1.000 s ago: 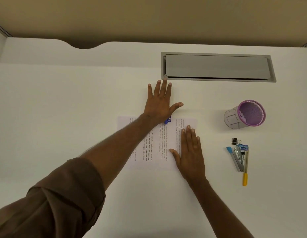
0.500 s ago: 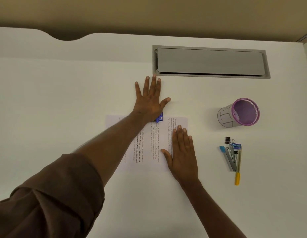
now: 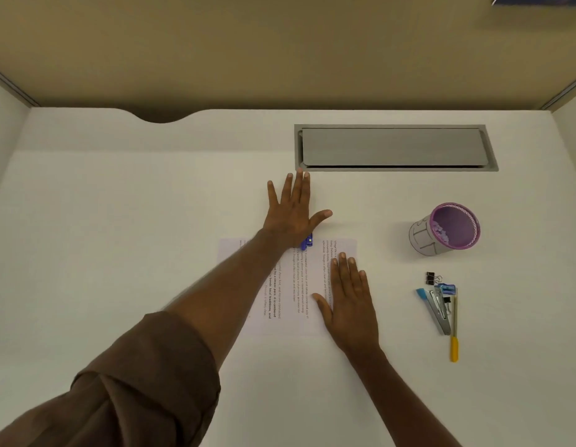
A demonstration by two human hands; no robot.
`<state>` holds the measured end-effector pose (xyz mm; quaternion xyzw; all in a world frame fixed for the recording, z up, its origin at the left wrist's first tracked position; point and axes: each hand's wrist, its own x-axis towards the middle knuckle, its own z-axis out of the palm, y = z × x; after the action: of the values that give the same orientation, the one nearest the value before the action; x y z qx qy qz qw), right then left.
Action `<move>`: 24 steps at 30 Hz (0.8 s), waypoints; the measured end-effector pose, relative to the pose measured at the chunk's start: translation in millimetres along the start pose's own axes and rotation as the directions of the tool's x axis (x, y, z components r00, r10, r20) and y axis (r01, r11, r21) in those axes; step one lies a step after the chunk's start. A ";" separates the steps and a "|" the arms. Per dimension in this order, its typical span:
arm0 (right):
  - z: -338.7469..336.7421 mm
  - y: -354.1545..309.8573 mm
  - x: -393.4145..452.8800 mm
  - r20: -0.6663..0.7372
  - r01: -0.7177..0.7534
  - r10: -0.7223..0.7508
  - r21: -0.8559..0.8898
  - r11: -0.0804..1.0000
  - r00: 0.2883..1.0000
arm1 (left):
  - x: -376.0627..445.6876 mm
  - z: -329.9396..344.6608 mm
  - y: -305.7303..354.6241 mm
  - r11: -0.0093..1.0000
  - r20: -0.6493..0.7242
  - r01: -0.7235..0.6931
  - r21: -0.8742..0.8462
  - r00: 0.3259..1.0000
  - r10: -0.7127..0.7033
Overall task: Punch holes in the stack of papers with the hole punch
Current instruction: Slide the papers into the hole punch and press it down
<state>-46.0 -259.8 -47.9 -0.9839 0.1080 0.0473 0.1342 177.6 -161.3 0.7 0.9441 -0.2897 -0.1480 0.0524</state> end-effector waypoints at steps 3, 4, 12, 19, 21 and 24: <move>2.0 1.2 0.1 -0.007 0.003 -0.003 0.009 1.000 1.000 | -20.2 -12.5 -2.9 0.996 -0.067 -0.021 -0.090 0.998 0.015; 2.7 1.4 0.3 -0.010 0.005 -0.005 0.011 1.000 1.000 | -31.5 -13.4 -5.2 0.991 -0.113 -0.041 -0.127 0.993 0.027; -6.4 0.1 0.3 -0.039 0.029 -0.027 0.047 0.998 0.999 | -167.3 46.6 -19.1 0.987 -0.201 -0.099 -0.125 0.977 0.072; -55.3 10.9 60.7 -0.145 0.067 -0.036 0.216 0.974 0.989 | -194.5 81.8 -25.7 0.997 -0.152 -0.065 -0.051 0.987 0.057; -69.3 7.3 84.7 -0.051 0.108 -0.101 0.161 0.981 0.994 | -195.7 88.3 -28.6 0.996 -0.144 -0.071 -0.046 0.987 0.064; -81.3 2.3 114.0 0.073 0.187 -0.188 0.029 0.982 0.979 | -195.6 93.2 -30.1 0.997 -0.140 -0.066 -0.047 0.988 0.059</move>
<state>69.6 -307.0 15.6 -0.9856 0.0102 0.0705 0.1531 10.6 -27.6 -44.7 0.9409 -0.3110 -0.0880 0.1011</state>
